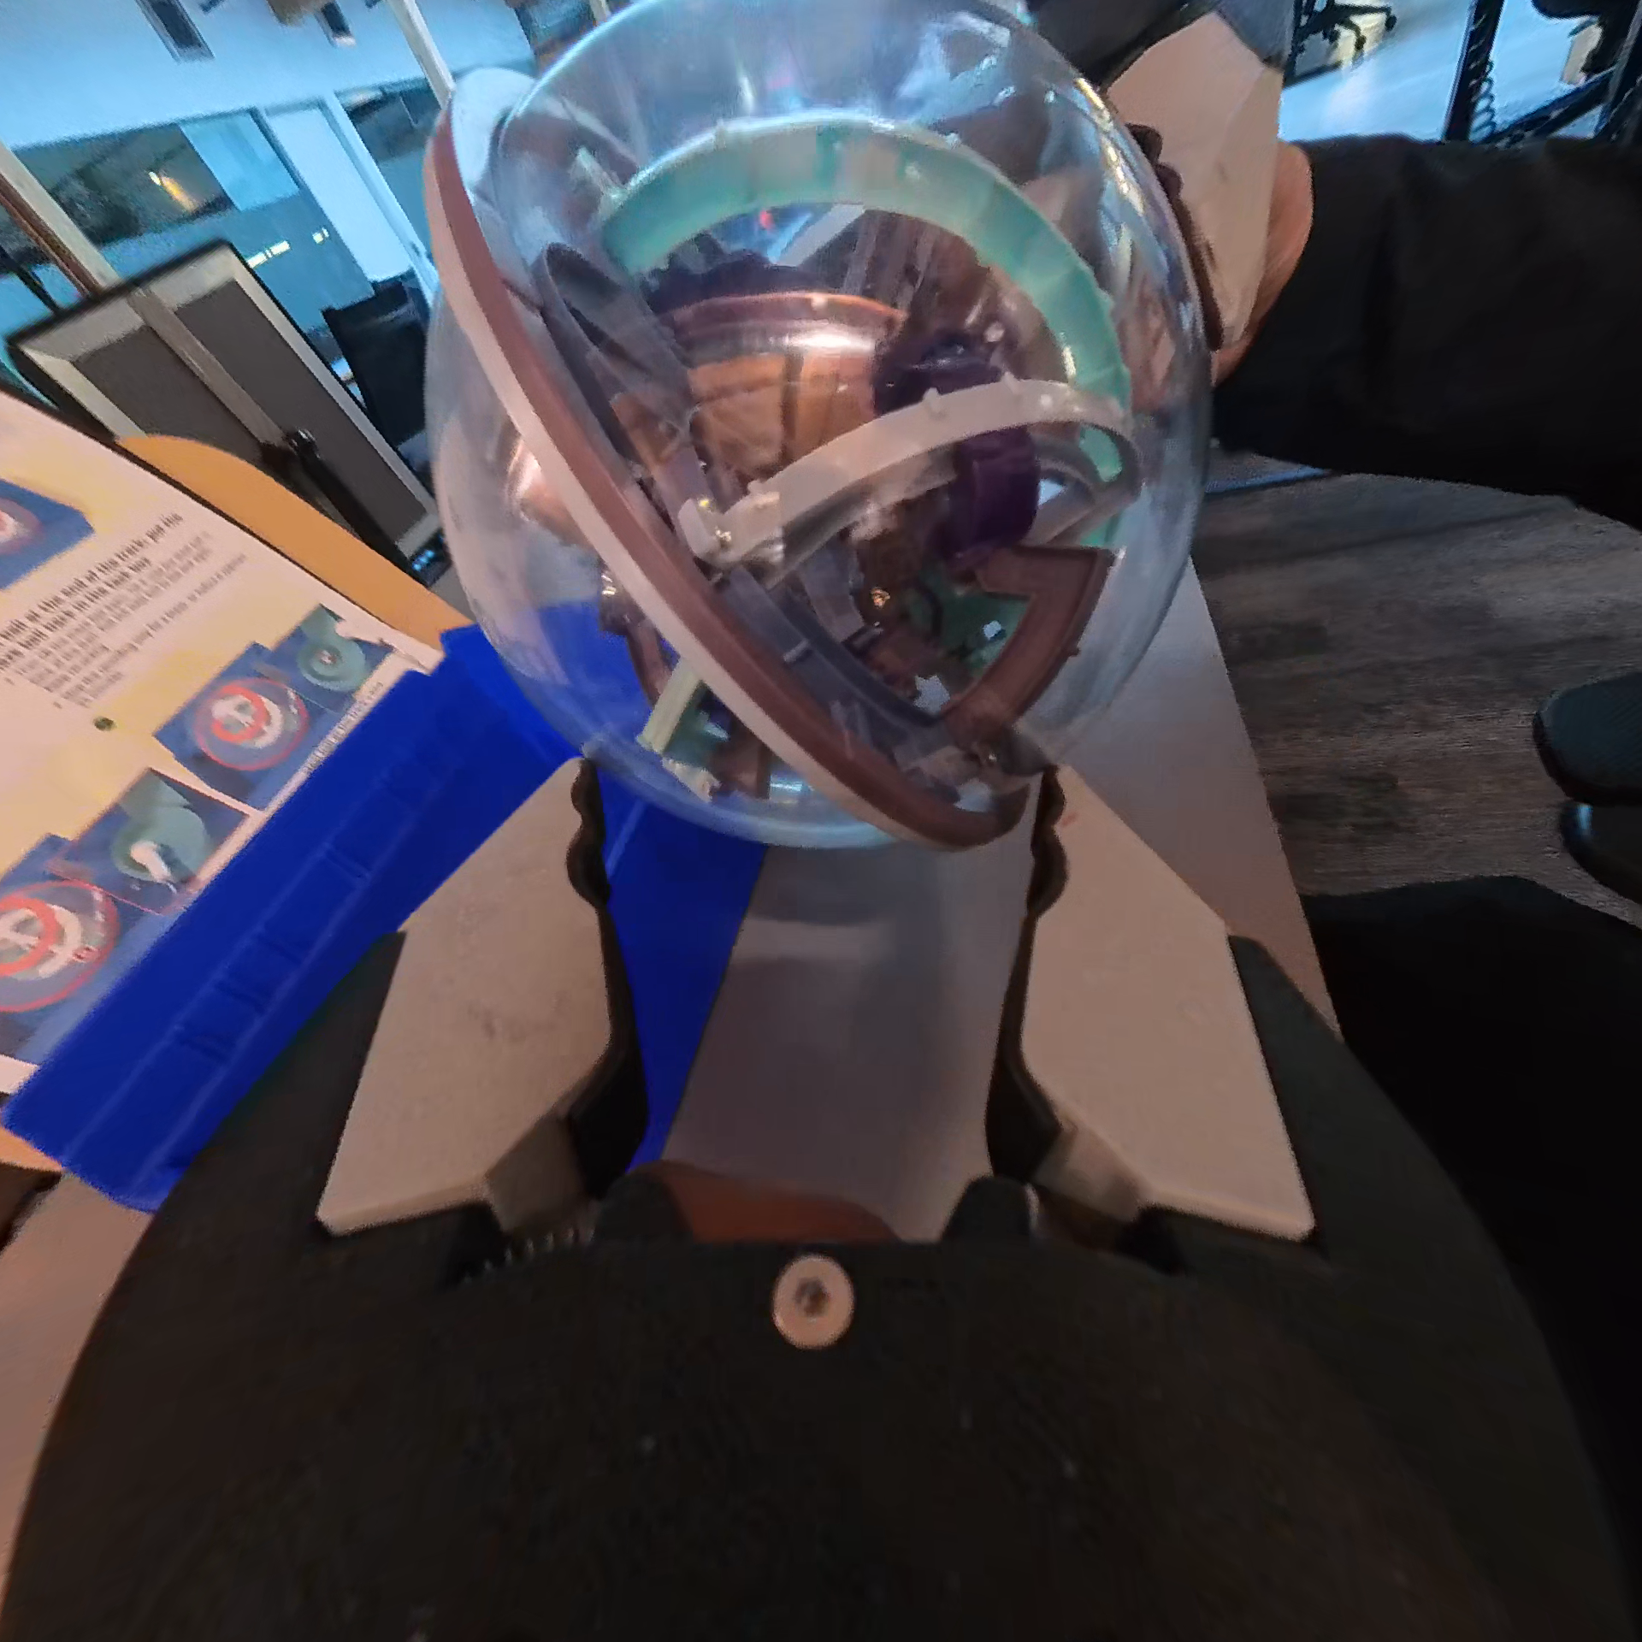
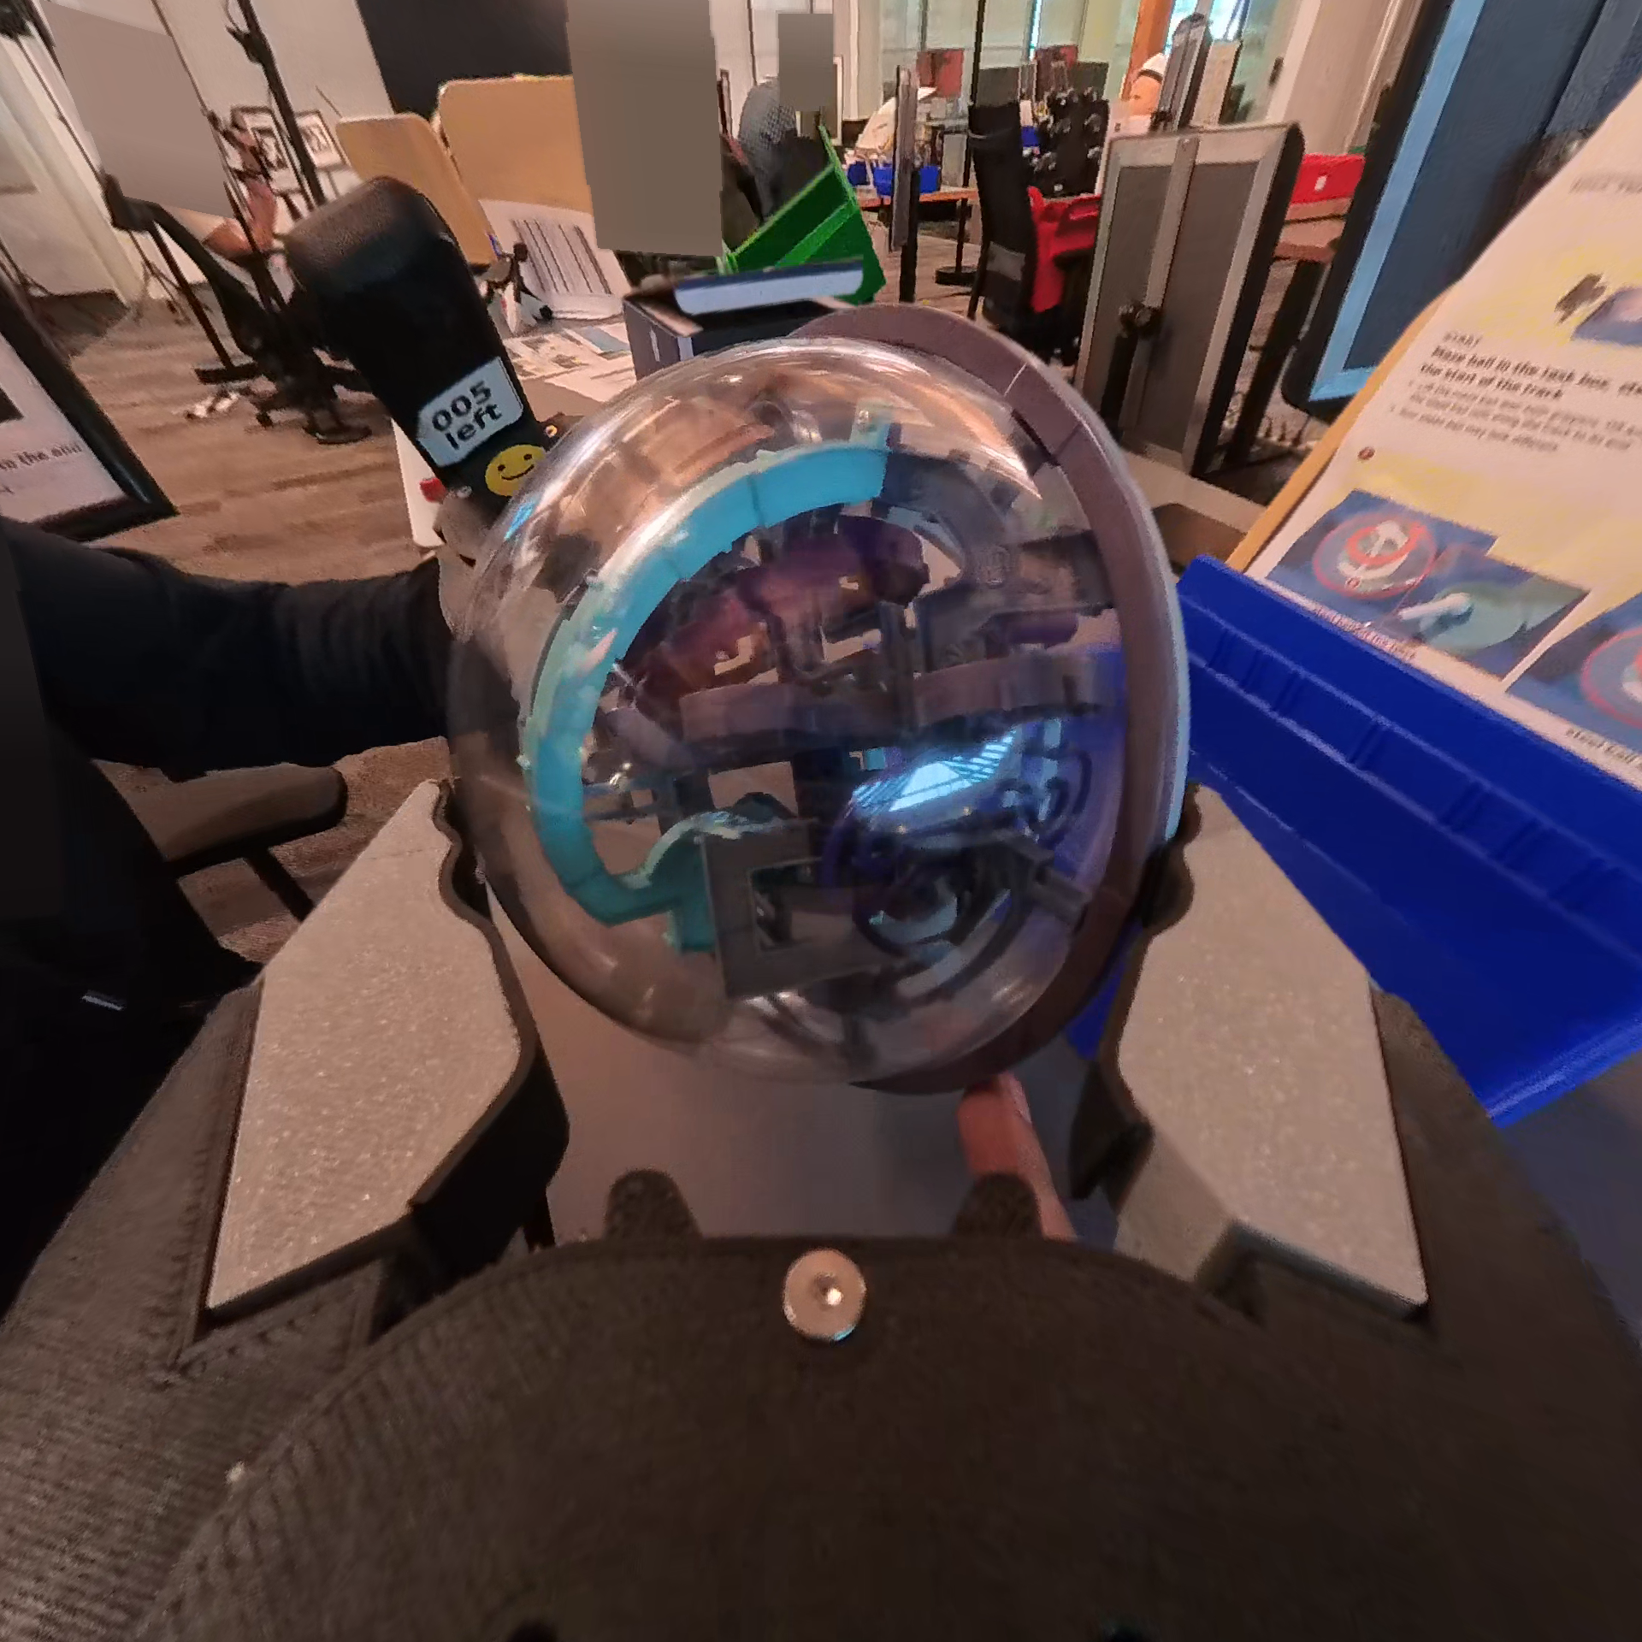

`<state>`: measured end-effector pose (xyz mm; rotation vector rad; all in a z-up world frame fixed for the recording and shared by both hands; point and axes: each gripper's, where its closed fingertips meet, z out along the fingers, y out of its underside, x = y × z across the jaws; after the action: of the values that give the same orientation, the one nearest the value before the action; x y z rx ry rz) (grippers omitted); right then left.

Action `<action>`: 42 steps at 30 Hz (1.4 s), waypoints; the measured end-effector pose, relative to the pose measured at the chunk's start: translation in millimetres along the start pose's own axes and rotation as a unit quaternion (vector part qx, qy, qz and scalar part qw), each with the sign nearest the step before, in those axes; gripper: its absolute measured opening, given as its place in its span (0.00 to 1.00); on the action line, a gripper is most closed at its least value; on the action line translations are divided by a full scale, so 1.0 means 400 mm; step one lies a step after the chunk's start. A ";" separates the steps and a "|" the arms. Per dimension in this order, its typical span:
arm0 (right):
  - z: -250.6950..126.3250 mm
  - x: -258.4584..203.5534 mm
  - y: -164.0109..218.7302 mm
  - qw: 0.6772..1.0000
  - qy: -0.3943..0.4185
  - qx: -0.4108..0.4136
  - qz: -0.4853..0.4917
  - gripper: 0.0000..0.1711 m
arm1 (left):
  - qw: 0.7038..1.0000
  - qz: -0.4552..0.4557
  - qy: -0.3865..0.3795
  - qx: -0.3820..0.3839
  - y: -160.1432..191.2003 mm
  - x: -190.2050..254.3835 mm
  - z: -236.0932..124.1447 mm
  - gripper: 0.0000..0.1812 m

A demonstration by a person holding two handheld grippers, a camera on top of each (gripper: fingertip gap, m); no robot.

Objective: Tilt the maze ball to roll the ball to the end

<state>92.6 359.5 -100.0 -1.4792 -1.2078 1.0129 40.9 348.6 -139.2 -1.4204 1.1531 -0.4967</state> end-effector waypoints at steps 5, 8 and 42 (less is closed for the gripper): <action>-0.005 -0.012 -0.044 1.000 0.011 -0.009 -0.019 0.86 | 1.000 0.007 -0.005 0.027 -0.036 -0.009 -0.012 0.53; -0.005 -0.008 -0.053 1.000 0.016 -0.019 -0.017 0.86 | 0.999 -0.002 -0.001 0.038 -0.039 -0.015 -0.009 0.53; -0.043 -0.049 -0.196 0.982 0.024 0.177 -0.055 0.87 | 0.989 0.145 -0.001 -0.017 -0.220 -0.063 -0.086 0.55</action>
<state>89.5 343.1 -19.1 -1.1399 -1.0016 1.0495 32.6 337.8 -42.3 -1.2543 1.3456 -0.2706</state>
